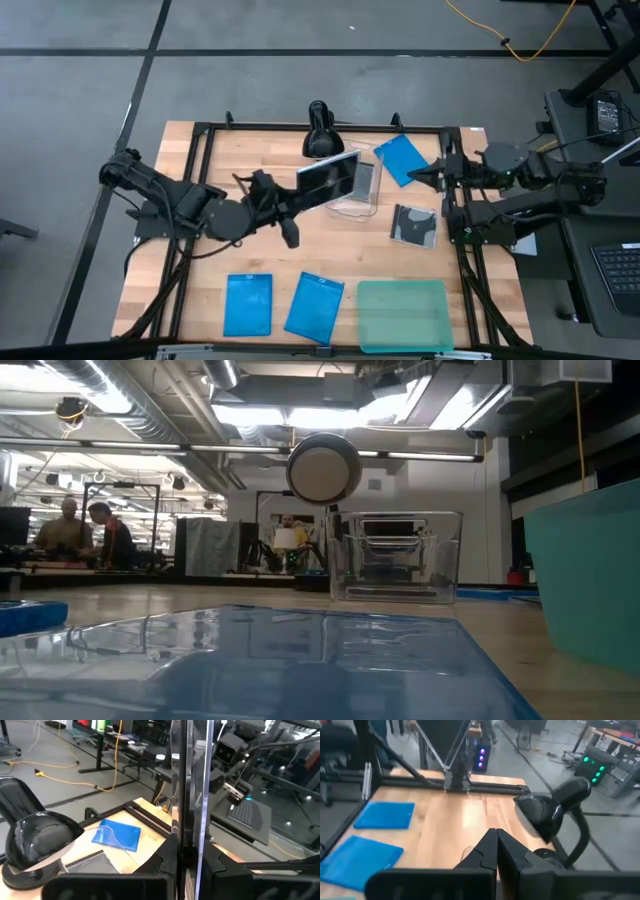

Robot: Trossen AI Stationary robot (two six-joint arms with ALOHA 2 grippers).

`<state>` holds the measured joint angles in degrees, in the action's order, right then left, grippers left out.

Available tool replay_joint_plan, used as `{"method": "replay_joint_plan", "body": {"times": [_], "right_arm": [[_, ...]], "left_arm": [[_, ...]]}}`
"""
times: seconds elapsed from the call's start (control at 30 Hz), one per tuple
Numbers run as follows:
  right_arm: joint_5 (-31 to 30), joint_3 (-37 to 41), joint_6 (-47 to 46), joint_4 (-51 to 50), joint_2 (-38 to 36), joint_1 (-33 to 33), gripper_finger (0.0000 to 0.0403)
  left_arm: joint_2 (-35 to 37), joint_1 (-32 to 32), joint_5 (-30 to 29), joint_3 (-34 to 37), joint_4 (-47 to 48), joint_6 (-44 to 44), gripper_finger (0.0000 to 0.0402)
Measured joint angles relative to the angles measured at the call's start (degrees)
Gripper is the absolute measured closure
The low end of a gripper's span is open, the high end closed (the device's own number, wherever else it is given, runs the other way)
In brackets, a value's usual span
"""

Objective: Pick & place jewel cases by type
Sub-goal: Put the left black CD case into the transparent bin

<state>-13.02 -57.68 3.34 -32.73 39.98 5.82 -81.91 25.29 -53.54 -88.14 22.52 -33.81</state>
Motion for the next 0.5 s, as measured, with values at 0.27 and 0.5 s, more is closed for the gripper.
{"method": "replay_joint_plan", "body": {"times": [0.27,0.5], "right_arm": [[3.1,12.4,-1.7,6.8,-10.3,0.0,0.0397],[4.8,13.3,1.5,6.5,-13.0,0.0,0.0397]], "left_arm": [[-3.2,-6.9,9.4,0.0,0.0,-4.0,0.0385],[-7.1,-12.6,17.6,0.0,0.0,-7.0,0.0384]]}}
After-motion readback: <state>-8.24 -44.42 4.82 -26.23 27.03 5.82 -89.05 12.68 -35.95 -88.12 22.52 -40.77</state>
